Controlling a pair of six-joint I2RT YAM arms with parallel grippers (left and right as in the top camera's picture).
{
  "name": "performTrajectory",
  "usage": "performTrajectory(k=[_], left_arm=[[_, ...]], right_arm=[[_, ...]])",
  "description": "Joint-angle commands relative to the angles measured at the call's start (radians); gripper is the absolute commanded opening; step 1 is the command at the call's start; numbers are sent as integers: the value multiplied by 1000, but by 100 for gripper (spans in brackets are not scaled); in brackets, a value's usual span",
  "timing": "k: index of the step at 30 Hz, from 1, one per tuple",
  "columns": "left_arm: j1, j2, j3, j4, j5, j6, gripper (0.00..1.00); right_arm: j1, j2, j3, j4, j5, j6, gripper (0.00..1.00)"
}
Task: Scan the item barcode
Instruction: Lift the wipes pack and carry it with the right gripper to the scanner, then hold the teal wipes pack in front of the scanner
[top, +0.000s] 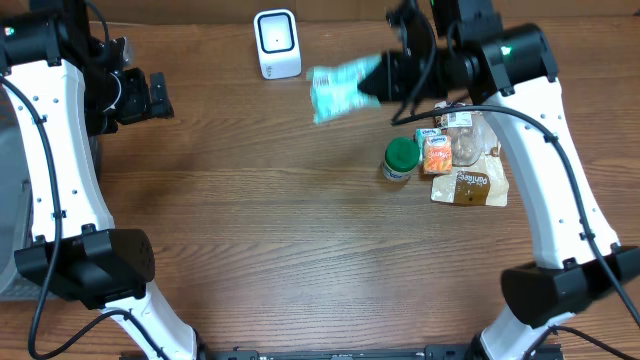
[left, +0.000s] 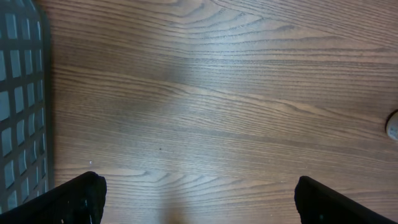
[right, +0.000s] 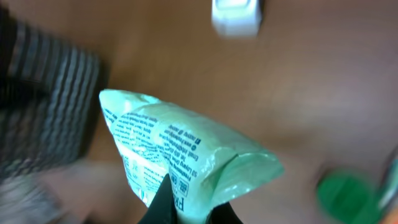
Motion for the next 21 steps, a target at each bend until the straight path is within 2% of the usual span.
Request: performTrajectory(k=[1,5,8,13,21], left_arm=[[2,-24,20,-2,-2,18,100],[2,-24,20,-2,-2,18,99],[2,-24,20,-2,-2,18,100],[2,-24,20,-2,-2,18,100],[3,-24,20,-2,-2,18,100]], right_arm=[[84,61,93,112,365,-45,4],[184,148,93,380,799,-171,4],[230,236,93,590,990,-341,4],[249,383,93,875,1014,-752,4],[248,590,93,1277,961,-1035,4]])
